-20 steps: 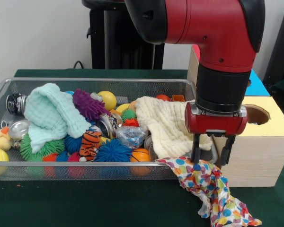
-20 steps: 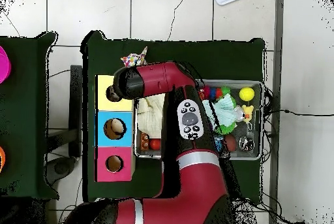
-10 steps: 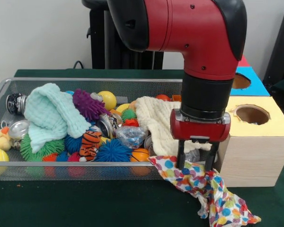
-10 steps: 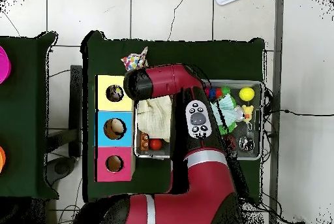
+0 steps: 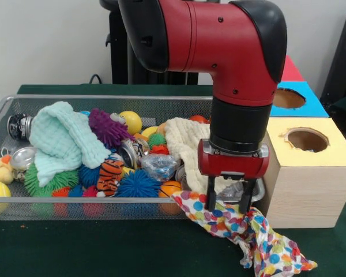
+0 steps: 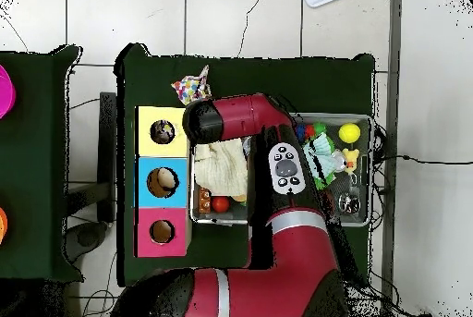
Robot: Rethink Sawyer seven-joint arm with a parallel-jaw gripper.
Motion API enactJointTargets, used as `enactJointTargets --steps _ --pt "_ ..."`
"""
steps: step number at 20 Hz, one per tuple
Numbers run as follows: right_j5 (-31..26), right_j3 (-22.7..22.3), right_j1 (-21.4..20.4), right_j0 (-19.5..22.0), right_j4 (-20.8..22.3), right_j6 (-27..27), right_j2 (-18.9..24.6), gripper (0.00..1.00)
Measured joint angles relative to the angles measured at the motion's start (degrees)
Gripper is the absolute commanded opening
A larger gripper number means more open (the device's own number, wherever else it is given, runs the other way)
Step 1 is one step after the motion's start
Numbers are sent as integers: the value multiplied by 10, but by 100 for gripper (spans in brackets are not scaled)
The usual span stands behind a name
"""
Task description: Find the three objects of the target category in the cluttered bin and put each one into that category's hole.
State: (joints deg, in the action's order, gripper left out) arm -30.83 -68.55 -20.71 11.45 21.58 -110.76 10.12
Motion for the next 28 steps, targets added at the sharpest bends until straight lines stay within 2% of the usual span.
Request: enactJointTargets --steps 16,28 --pt "21 0 9 0 0 0 0 100" --pt "99 -1 39 7 0 0 4 100"
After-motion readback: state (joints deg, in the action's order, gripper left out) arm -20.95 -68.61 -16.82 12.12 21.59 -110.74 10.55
